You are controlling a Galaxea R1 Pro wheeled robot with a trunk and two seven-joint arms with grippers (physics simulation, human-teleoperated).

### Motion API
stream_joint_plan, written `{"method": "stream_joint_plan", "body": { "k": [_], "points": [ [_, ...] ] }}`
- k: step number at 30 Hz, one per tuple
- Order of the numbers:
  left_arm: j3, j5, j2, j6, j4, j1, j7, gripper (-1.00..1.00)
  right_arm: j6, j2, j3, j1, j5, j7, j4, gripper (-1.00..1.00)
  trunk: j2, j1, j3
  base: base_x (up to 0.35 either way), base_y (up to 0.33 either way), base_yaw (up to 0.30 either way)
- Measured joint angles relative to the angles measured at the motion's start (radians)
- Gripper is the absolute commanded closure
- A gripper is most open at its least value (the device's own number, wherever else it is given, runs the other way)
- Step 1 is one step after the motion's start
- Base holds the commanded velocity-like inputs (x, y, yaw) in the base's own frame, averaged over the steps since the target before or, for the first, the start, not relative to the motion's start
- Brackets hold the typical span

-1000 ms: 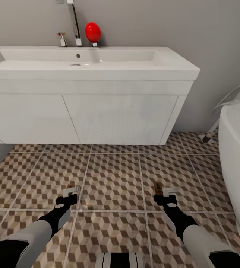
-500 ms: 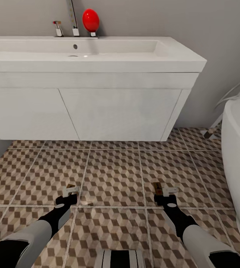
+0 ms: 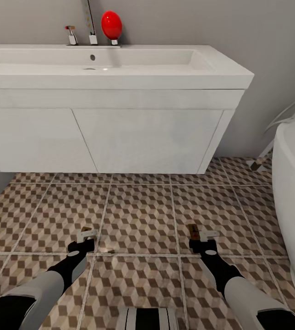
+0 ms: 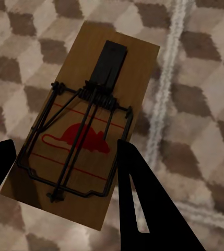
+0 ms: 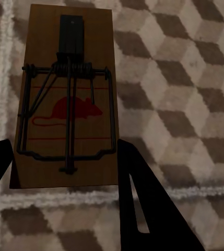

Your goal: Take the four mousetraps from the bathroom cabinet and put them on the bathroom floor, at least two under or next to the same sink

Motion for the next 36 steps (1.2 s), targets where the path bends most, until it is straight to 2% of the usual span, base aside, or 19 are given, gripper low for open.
{"method": "stream_joint_plan", "body": {
  "k": [5, 8, 15, 20, 23, 26, 30, 33, 36],
  "points": [
    [-0.001, -0.009, -0.002, -0.001, 0.000, 0.000, 0.002, 1.00, -0.005, 0.015, 0.000, 0.000, 0.002, -0.015, -0.002, 1.00, 0.000, 0.000, 0.000, 0.000, 0.000, 0.000],
    [-0.001, -0.007, -0.002, -0.003, -0.002, 0.000, 0.003, 1.00, -0.018, 0.029, 0.001, 0.000, 0.002, -0.062, -0.003, 1.00, 0.000, 0.000, 0.000, 0.000, 0.000, 0.000],
    [0.001, -0.009, -0.007, 0.006, -0.013, 0.000, 0.025, 1.00, -0.023, 0.036, 0.001, 0.000, 0.000, -0.099, -0.003, 1.00, 0.000, 0.000, 0.000, 0.000, 0.000, 0.000],
    [-0.023, -0.036, -0.026, 0.008, -0.021, 0.000, 0.034, 1.00, -0.013, 0.039, 0.003, 0.000, 0.000, -0.097, -0.031, 1.00, 0.000, 0.000, 0.000, 0.000, 0.000, 0.000],
    [-0.031, -0.046, -0.025, 0.011, -0.058, 0.000, 0.023, 1.00, 0.014, 0.053, 0.003, 0.000, 0.000, -0.091, -0.071, 1.00, 0.000, 0.000, 0.000, 0.000, 0.000, 0.000],
    [-0.033, -0.046, -0.018, 0.036, -0.143, 0.000, -0.013, 1.00, 0.042, 0.064, 0.003, -0.006, -0.001, -0.079, -0.094, 1.00, 0.000, 0.000, 0.000, 0.000, 0.000, 0.000],
    [-0.031, -0.046, -0.006, 0.142, -0.279, 0.000, -0.073, 1.00, 0.057, 0.072, 0.003, -0.034, 0.000, -0.063, -0.106, 1.00, 0.000, 0.000, 0.000, 0.000, 0.000, 0.000],
    [-0.029, -0.043, 0.006, 0.187, -0.343, -0.001, -0.092, 1.00, 0.058, 0.079, 0.002, -0.058, -0.002, -0.055, -0.098, 1.00, 0.000, 0.000, 0.000, 0.000, 0.000, 0.000],
    [-0.027, -0.033, 0.013, 0.206, -0.369, -0.001, -0.101, 1.00, 0.057, 0.095, 0.002, -0.078, -0.003, -0.050, -0.089, 1.00, 0.000, 0.000, 0.000, 0.000, 0.000, 0.000]
  ]
}}
